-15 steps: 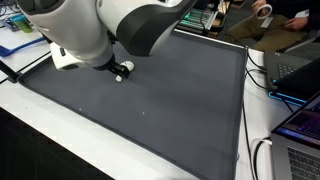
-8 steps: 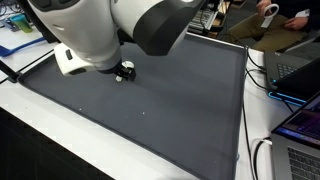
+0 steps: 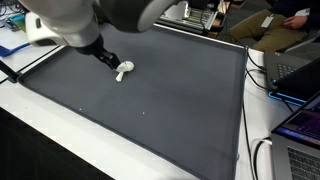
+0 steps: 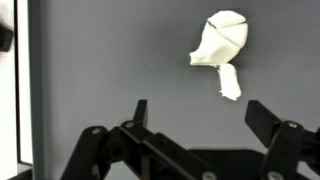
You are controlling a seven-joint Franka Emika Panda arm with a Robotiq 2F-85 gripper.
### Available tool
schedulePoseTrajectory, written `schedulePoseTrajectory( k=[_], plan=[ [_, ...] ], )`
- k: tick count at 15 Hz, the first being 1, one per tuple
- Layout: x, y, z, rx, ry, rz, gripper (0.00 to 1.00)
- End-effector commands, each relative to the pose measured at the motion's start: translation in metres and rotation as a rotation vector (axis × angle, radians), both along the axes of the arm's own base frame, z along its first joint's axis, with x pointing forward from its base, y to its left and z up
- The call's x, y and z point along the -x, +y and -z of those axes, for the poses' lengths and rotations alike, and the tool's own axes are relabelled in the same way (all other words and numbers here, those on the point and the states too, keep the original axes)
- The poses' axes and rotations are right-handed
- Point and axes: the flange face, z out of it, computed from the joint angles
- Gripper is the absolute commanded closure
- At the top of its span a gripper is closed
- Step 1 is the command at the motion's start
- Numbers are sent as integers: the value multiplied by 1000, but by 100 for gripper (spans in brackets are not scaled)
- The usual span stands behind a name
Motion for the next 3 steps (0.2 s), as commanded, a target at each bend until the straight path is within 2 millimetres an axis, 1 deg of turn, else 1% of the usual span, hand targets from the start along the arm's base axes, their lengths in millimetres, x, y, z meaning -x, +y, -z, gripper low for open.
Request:
schedulePoseTrajectory(
  k=[1,2,3],
  plan=[
    [38,-52,-40,-153,-23,114,0],
    [14,-38,-24,-47,-16,78,0],
    [21,-53,-35,-82,-22,97,0]
  ],
)
